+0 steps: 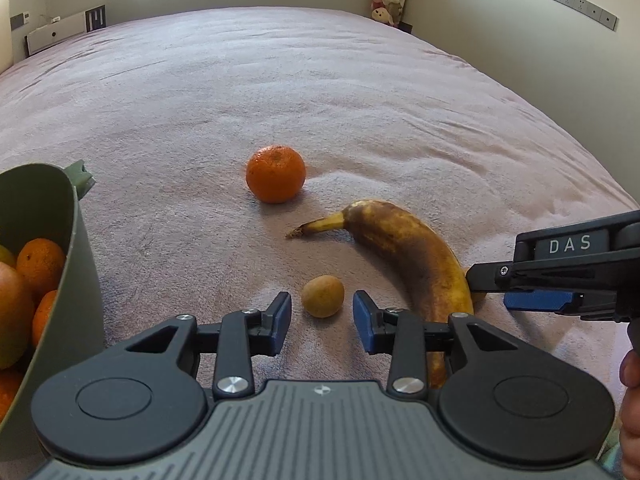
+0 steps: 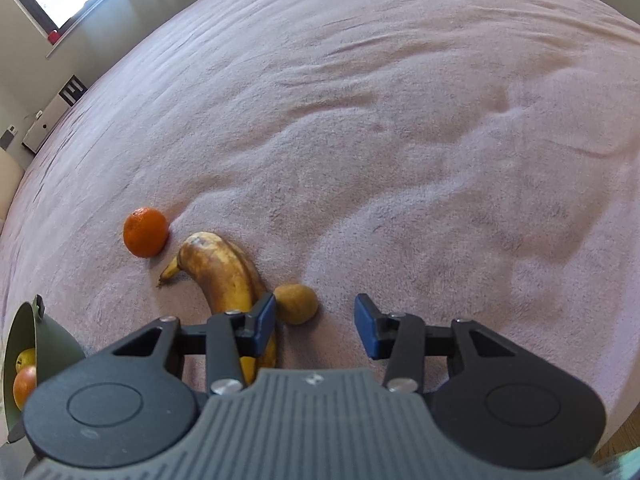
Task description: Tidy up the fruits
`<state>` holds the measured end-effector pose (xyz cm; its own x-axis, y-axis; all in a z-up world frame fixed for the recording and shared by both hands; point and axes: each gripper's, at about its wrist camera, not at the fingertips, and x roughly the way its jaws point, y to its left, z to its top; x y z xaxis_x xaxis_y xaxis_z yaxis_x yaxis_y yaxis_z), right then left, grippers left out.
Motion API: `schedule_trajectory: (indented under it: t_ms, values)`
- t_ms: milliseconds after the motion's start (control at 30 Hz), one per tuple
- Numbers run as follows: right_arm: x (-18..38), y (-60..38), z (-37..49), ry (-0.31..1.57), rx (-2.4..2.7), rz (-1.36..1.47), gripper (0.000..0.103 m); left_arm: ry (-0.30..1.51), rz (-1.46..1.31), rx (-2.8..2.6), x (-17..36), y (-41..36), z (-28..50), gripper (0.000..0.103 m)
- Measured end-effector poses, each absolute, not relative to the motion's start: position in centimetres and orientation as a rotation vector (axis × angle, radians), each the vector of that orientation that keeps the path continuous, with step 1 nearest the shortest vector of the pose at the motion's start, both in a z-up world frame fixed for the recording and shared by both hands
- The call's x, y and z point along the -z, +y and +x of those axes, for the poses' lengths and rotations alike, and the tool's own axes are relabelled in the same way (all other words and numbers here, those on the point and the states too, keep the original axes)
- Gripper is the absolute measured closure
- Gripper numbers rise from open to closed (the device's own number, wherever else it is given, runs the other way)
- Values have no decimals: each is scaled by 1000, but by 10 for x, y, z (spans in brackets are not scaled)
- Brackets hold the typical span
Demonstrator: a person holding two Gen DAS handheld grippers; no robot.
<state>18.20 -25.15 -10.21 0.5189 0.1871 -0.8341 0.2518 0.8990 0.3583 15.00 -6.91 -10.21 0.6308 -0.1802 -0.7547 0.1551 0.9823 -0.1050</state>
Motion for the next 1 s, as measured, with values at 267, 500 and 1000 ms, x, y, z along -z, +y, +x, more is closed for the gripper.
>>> schedule_trajectory:
  t_ms: [267,500,1000]
  values:
    - [104,-252,183,1023,29,474,68,875,-10,195,109,-73,157,58]
    - [107,-256,183,1021,7,539,79,881,-1,206,112,-76,160,59]
    - [106,-260,183,1021,5,576,83,878,-9,223,99,-75,158,75]
